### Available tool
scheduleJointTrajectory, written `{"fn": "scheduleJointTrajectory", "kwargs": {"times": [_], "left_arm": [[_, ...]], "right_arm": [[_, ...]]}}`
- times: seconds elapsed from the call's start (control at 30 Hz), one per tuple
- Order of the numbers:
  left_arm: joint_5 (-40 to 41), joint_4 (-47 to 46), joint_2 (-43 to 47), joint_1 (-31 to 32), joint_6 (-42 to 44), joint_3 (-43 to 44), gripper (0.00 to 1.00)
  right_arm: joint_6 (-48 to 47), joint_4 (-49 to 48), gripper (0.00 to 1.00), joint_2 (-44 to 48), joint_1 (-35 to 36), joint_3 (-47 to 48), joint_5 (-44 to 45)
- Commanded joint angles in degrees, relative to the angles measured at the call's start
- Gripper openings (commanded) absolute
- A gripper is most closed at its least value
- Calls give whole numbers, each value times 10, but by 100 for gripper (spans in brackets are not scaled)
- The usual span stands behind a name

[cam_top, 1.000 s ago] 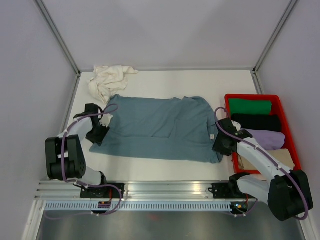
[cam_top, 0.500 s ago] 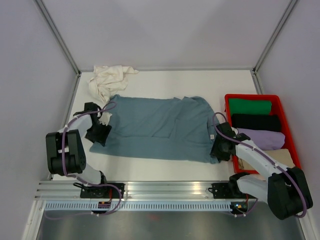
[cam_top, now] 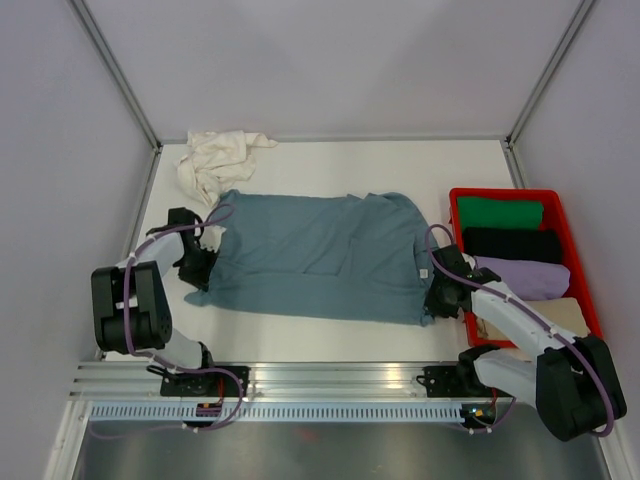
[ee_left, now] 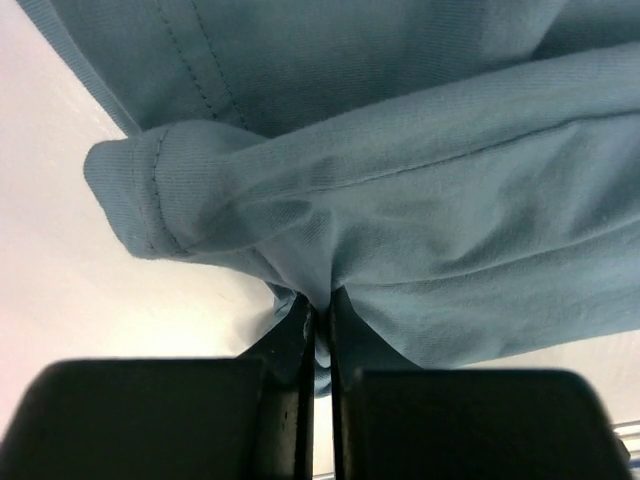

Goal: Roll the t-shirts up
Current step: Fold the tshirt

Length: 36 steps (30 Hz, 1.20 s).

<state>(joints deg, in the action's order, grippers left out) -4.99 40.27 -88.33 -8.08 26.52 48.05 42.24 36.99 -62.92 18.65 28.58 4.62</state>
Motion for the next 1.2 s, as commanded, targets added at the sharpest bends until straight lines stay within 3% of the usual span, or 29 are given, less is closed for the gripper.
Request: {"fn": "scheduleJointTrajectory", "kwargs": {"times": [0.0, 0.2, 0.47, 0.5, 0.53, 0.6, 0.73, 0.93, 1.17], "left_arm": [[-40, 26, 28, 1, 28, -29, 2], [-39, 116, 129, 1, 71, -31, 2], [19, 158, 118, 1, 100, -51, 3], [20, 162, 113, 2, 100, -52, 7], [18, 169, 105, 1, 100, -53, 25], [26, 169, 99, 2, 99, -52, 47], [44, 172, 121, 1, 100, 15, 54], [-3, 159, 73, 1, 35, 230, 57], [-3, 93, -56, 10, -60, 367, 56]], "right_arm": [[-5, 54, 0, 30, 2, 31, 35], [-20, 125, 0, 42, 8, 53, 0], [-24, 185, 3, 66, 20, 77, 9], [-24, 185, 6, 70, 21, 75, 7], [-24, 185, 24, 72, 21, 75, 2], [-25, 187, 39, 75, 23, 75, 3], [-44, 185, 47, 68, 22, 135, 30], [-139, 100, 56, -54, 22, 344, 20], [-247, 3, 50, -338, -5, 561, 4]]}}
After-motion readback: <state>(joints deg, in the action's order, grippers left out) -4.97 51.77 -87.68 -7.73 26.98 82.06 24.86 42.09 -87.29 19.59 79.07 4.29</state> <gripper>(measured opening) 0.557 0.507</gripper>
